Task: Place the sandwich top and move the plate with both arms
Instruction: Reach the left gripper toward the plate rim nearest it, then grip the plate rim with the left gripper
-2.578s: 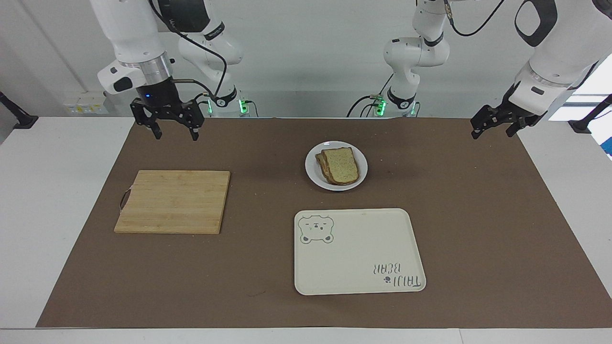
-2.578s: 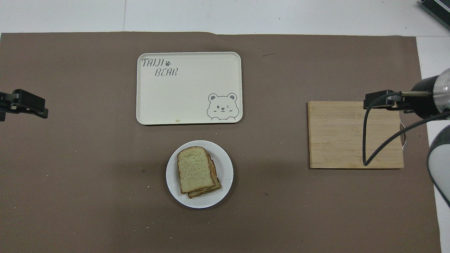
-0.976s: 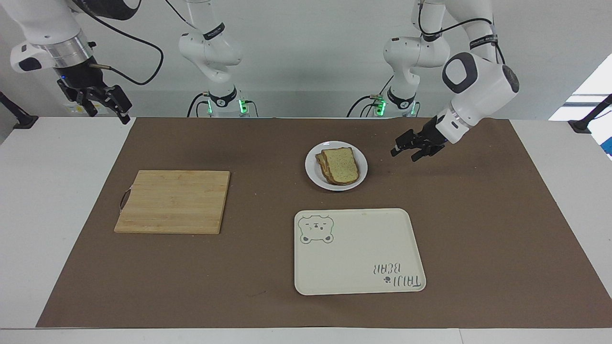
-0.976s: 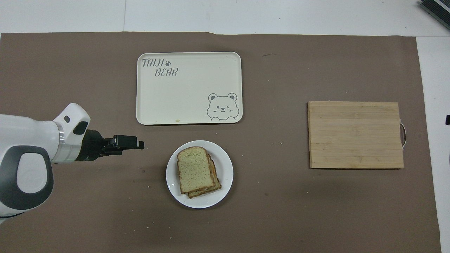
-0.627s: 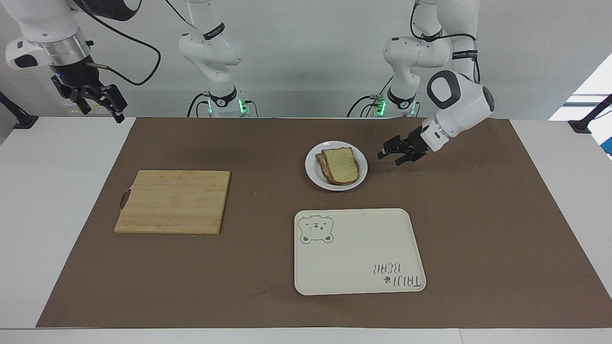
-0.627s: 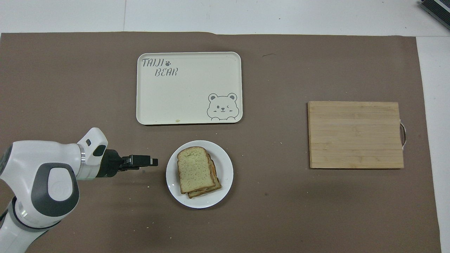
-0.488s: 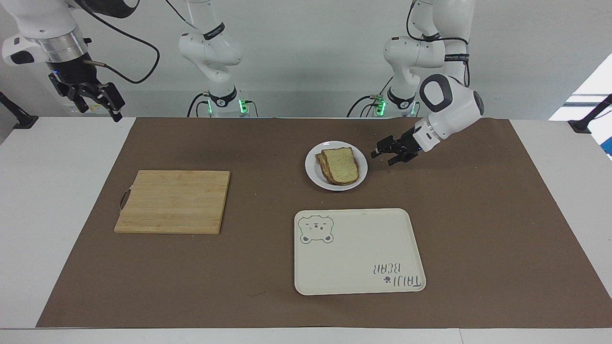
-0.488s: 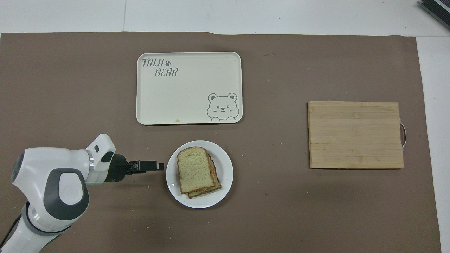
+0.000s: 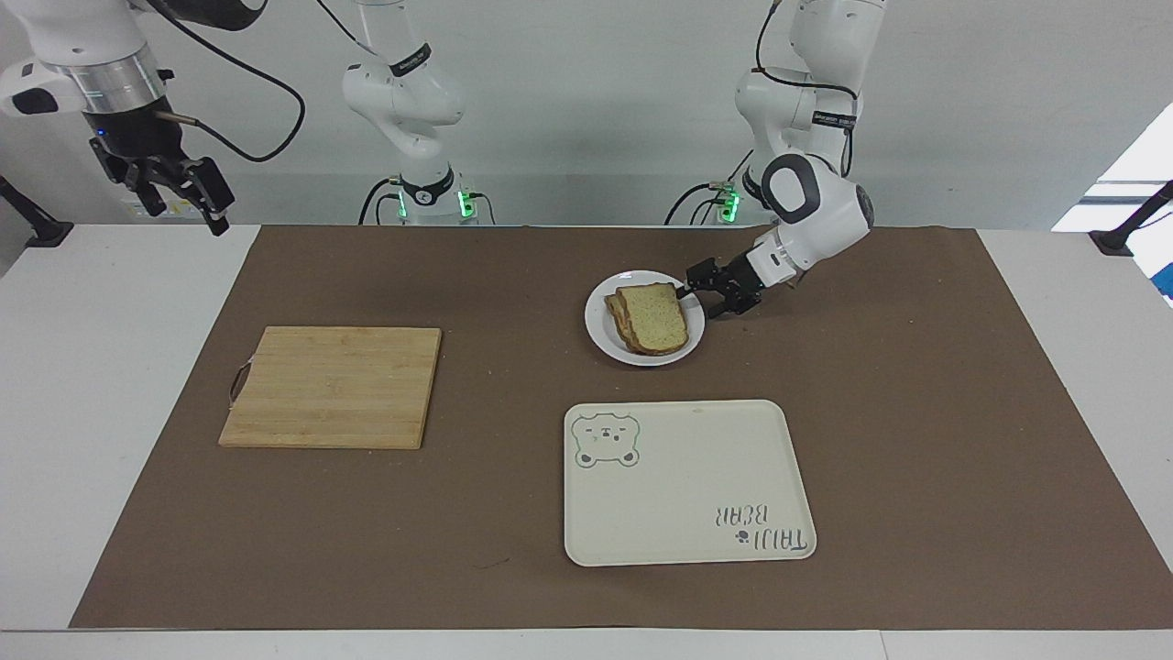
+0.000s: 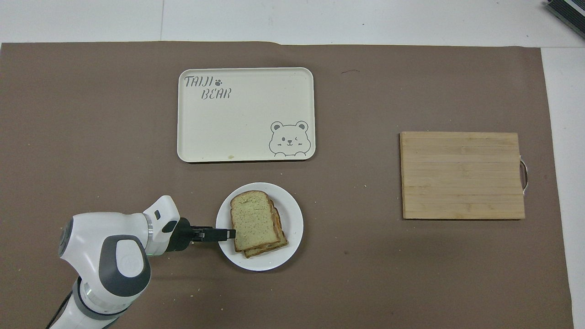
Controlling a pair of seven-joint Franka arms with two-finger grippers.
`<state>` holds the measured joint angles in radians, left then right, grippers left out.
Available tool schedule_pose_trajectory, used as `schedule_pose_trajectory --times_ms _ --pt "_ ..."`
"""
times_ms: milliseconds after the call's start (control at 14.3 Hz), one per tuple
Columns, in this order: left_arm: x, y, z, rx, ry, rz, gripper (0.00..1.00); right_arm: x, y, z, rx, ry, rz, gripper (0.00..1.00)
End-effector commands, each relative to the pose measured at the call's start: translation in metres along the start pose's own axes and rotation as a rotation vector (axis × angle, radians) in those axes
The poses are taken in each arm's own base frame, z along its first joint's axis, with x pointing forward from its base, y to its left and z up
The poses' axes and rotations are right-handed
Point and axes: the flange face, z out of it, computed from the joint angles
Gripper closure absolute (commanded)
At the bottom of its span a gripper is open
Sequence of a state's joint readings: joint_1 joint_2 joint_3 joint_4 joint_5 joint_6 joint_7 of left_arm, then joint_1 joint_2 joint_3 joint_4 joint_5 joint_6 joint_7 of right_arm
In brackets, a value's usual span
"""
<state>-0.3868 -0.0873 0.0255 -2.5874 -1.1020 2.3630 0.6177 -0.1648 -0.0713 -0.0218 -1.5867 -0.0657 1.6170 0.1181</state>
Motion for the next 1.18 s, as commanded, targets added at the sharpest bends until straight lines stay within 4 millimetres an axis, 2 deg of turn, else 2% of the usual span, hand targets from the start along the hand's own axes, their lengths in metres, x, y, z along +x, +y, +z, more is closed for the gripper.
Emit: schedule_pose_trajectory --times_ms 0,279,348,488,906,1115 --pt "-0.004 -0.015 0.008 -0.011 0.021 0.008 0.17 -0.007 -0.01 -0.003 0.008 -0.02 -0.003 0.0" --pt "-0.005 -0.02 0.012 -0.021 0.025 0.026 0.56 -0.01 -0.018 -0.001 0.038 -0.045 -0.023 0.0" --pt "-0.006 -0.018 0.016 -0.024 0.02 0.024 0.68 -0.01 -0.019 -0.001 0.065 -0.049 -0.019 0.0" --pt "-0.006 -0.017 0.016 -0.033 0.018 0.02 0.98 -0.013 -0.013 -0.003 0.069 -0.057 -0.008 0.0" --pt "0.008 -0.018 0.004 -0.078 0.026 -0.001 1.0 -0.017 -0.011 -0.002 0.066 -0.085 -0.009 0.0" --pt "0.03 -0.021 -0.013 -0.15 0.025 -0.02 1.0 -0.016 -0.015 -0.003 0.053 -0.073 -0.027 0.0"
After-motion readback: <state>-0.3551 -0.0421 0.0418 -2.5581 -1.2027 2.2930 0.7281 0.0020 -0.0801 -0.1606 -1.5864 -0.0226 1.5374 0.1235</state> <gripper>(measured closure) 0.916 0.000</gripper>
